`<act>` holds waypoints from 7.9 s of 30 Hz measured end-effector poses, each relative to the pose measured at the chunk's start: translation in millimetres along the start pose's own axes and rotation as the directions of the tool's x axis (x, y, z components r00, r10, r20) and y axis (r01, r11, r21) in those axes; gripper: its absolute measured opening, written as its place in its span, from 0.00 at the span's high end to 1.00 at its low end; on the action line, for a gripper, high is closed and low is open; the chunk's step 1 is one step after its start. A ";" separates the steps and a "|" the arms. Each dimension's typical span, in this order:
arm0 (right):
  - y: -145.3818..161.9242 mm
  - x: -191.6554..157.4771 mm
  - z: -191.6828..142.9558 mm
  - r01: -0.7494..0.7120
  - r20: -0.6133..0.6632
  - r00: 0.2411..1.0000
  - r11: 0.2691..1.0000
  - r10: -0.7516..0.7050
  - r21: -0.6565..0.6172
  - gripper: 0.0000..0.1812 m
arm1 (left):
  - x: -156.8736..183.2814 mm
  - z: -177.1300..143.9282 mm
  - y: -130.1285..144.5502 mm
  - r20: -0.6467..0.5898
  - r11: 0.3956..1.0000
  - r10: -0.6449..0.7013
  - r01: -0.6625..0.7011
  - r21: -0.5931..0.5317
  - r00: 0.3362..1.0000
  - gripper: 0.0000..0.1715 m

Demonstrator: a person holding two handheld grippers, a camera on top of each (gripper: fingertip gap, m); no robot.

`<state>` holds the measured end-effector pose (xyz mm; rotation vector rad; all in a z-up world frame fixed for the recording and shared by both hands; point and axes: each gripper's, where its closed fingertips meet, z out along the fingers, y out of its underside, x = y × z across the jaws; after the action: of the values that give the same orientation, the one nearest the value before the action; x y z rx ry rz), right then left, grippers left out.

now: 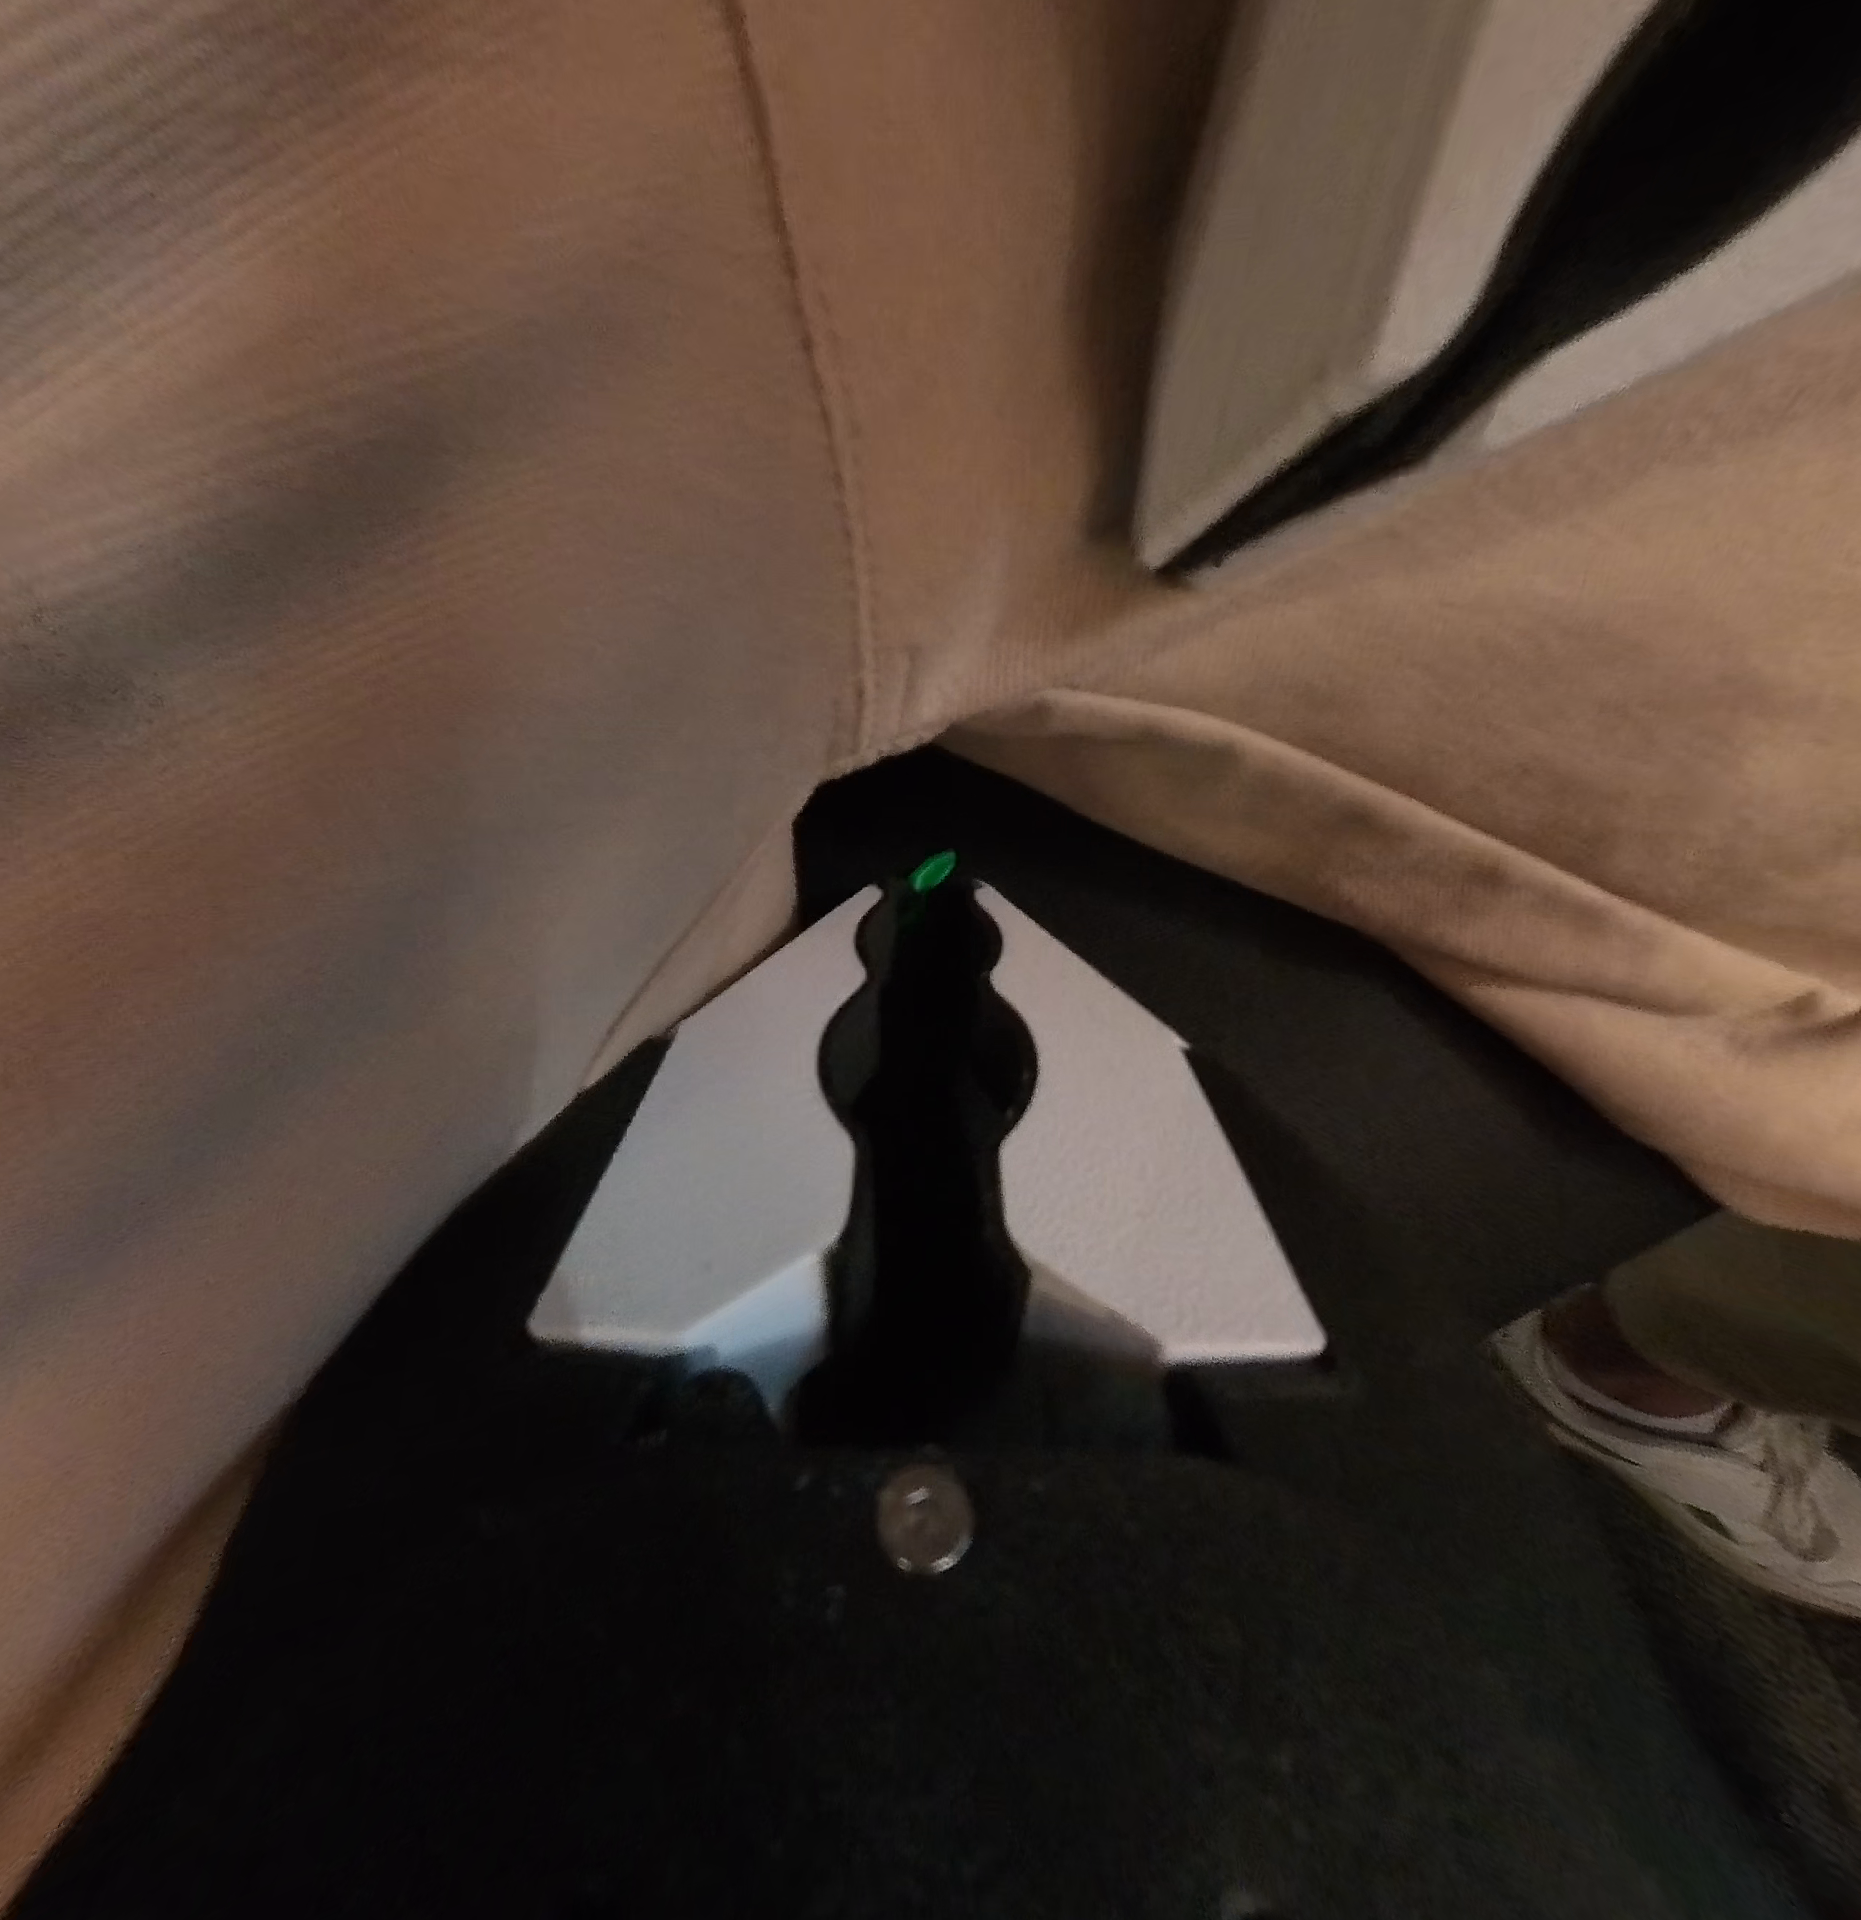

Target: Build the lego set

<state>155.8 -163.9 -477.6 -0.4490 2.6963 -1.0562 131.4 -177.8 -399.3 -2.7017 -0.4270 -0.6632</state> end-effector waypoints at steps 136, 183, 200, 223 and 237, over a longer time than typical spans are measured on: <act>-126.5 16.6 -247.5 -0.026 -0.215 0.350 0.239 0.912 0.971 1.00 | 83.2 -145.0 -132.6 -0.537 0.617 0.298 0.270 0.739 0.789 0.96; 26.2 70.4 -356.6 -0.085 -0.322 -0.054 0.317 0.945 0.945 1.00 | -22.0 -126.6 -290.6 -0.156 0.654 0.345 -0.118 0.747 0.926 0.82; 75.0 98.9 -364.0 -0.374 -0.482 -0.240 0.378 0.842 0.847 1.00 | -55.2 -85.1 -325.2 0.080 0.736 0.541 -0.517 0.437 0.838 1.00; 82.7 104.2 -357.3 -0.618 -0.741 -0.196 0.505 0.643 0.602 0.99 | -58.2 -69.9 -319.7 0.029 0.801 0.501 -0.475 0.364 0.865 0.99; 83.0 103.9 -354.4 -0.770 -0.784 0.133 0.561 0.606 0.304 1.00 | -58.4 -70.2 -320.8 0.003 0.815 0.481 -0.448 0.368 0.877 0.99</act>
<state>-64.9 78.1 -287.9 1.6894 3.0210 -0.7663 -60.8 72.9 -292.4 -2.2807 0.1366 -0.5006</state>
